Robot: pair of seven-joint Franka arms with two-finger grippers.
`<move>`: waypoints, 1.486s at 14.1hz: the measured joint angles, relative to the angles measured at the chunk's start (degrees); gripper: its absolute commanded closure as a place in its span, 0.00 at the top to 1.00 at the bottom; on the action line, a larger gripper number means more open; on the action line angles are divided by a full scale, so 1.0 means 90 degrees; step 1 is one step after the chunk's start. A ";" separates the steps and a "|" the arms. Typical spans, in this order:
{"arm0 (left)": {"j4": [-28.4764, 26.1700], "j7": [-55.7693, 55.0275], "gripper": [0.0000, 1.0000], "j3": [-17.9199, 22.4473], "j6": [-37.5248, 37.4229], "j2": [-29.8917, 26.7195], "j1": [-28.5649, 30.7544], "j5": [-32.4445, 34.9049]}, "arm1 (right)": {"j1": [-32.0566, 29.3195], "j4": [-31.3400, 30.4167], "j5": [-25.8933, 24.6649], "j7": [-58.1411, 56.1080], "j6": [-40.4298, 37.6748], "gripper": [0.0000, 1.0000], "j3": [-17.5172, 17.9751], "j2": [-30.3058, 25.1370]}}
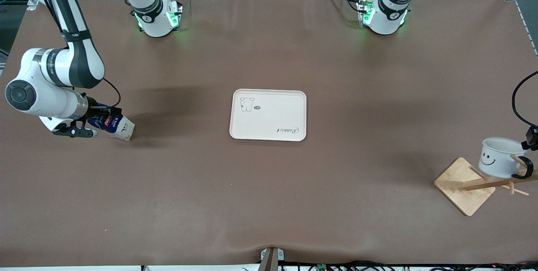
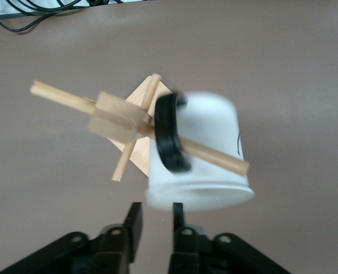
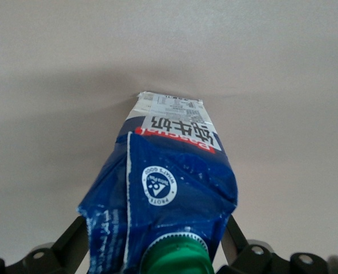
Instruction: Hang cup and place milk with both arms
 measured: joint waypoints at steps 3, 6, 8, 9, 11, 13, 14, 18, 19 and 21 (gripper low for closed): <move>0.0065 -0.0085 1.00 -0.0127 0.0000 -0.0031 -0.0076 -0.0026 | -0.0002 0.0343 -0.0001 -0.0314 -0.0094 1.00 0.0003 -0.0006; 0.0104 -0.0513 1.00 -0.0371 -0.0260 -0.0251 -0.0107 -0.0031 | 0.0013 0.1367 0.0021 -0.0654 -0.1008 1.00 0.0088 0.0028; 0.0110 -0.0916 1.00 -0.0604 -0.0655 -0.0433 -0.0122 -0.0031 | 0.0129 0.2557 0.0196 -0.0676 -0.2079 1.00 0.0159 0.0207; 0.0112 -0.1209 1.00 -0.0753 -0.0934 -0.0521 -0.0130 -0.0031 | 0.0209 0.3269 0.0243 -0.0676 -0.2658 1.00 0.0177 0.0360; 0.0118 -0.1870 1.00 -0.1046 -0.1285 -0.0721 -0.0152 -0.0031 | 0.0356 0.4553 0.0273 -0.0675 -0.3406 1.00 0.0194 0.0665; 0.0118 -0.2264 1.00 -0.1217 -0.1459 -0.0929 -0.0172 -0.0031 | 0.0422 0.5160 0.0307 -0.0673 -0.3722 1.00 0.0202 0.0814; 0.0119 -0.2360 1.00 -0.1252 -0.1517 -0.1001 -0.0171 -0.0031 | 0.0442 0.5296 0.0338 -0.0672 -0.3877 1.00 0.0204 0.0820; 0.0122 -0.3092 1.00 -0.1424 -0.1649 -0.1178 -0.0164 -0.0031 | 0.0471 0.5498 0.0924 -0.0652 -0.4770 1.00 0.0212 0.0022; 0.0122 -0.3218 1.00 -0.1479 -0.1718 -0.1223 -0.0167 -0.0031 | 0.0478 0.5364 0.0989 -0.0610 -0.4870 1.00 0.0215 -0.0306; 0.0122 -0.3274 1.00 -0.1510 -0.1789 -0.1297 -0.0166 -0.0031 | 0.0489 0.4797 0.1003 -0.0439 -0.4744 1.00 0.0229 -0.0921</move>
